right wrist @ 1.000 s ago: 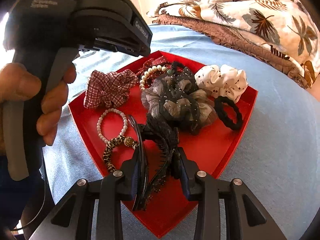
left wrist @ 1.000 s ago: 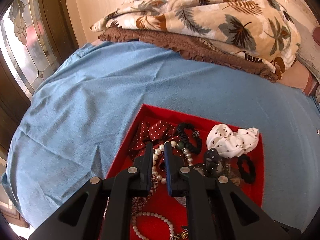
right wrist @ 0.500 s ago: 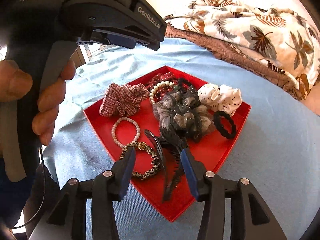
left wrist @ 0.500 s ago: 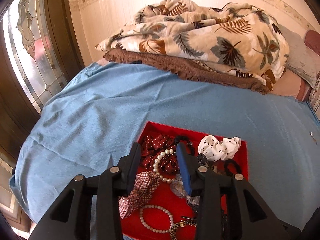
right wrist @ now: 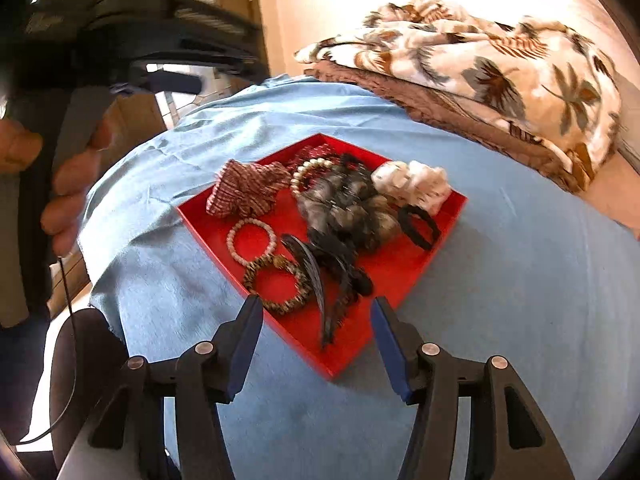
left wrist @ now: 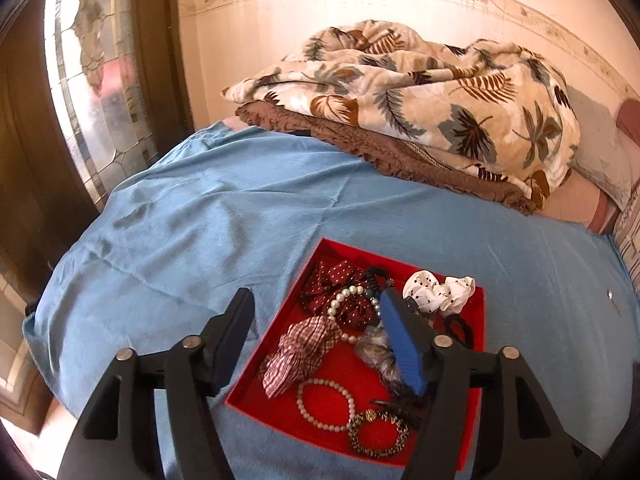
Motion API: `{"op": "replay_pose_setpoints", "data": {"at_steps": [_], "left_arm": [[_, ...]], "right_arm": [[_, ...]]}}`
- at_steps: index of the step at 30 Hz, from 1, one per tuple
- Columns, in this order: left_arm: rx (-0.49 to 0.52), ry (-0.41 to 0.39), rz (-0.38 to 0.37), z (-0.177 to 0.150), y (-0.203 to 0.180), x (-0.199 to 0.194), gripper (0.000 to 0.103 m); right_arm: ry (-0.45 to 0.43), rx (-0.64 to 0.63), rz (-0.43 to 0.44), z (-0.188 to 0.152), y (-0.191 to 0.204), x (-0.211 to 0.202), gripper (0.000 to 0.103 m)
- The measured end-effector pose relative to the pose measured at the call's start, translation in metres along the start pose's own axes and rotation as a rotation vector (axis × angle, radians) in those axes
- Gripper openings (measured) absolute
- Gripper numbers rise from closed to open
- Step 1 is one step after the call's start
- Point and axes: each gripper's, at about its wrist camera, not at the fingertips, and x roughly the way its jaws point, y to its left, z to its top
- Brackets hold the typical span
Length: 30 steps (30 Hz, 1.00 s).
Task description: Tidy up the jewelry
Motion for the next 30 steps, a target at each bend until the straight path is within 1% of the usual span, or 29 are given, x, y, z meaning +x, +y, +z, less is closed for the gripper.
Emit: {"op": "replay_pose_setpoints", "data": {"at_steps": [6,9,14,17,20,24,28,30], "left_arm": [[-0.031,-0.022,0.029,-0.013,0.006,-0.021,0.068],[-0.038,-0.054,0.052,-0.019,0.005,-0.035,0.074],[-0.059,-0.119,0.087,-0.028,0.002,-0.060,0.082],[-0.059,-0.174,0.114,-0.034,-0.004,-0.078,0.085],[-0.050,-0.244,0.150,-0.039,-0.010,-0.097,0.092],[-0.064,-0.369,0.212,-0.047,-0.012,-0.126,0.102],[-0.112,-0.466,0.247,-0.052,-0.008,-0.154,0.103],[-0.125,-0.481,0.275,-0.055,-0.007,-0.160,0.103]], "right_arm": [[-0.004,0.080,-0.029,-0.010,-0.019,-0.017,0.062],[-0.017,0.109,-0.045,-0.015,-0.027,-0.027,0.064],[-0.030,0.129,-0.063,-0.020,-0.032,-0.039,0.066],[-0.036,0.141,-0.068,-0.022,-0.034,-0.045,0.066],[-0.047,0.153,-0.074,-0.026,-0.035,-0.052,0.068],[-0.063,0.173,-0.076,-0.029,-0.038,-0.060,0.069],[-0.080,0.193,-0.076,-0.031,-0.041,-0.067,0.069],[-0.087,0.201,-0.076,-0.031,-0.043,-0.070,0.069]]}}
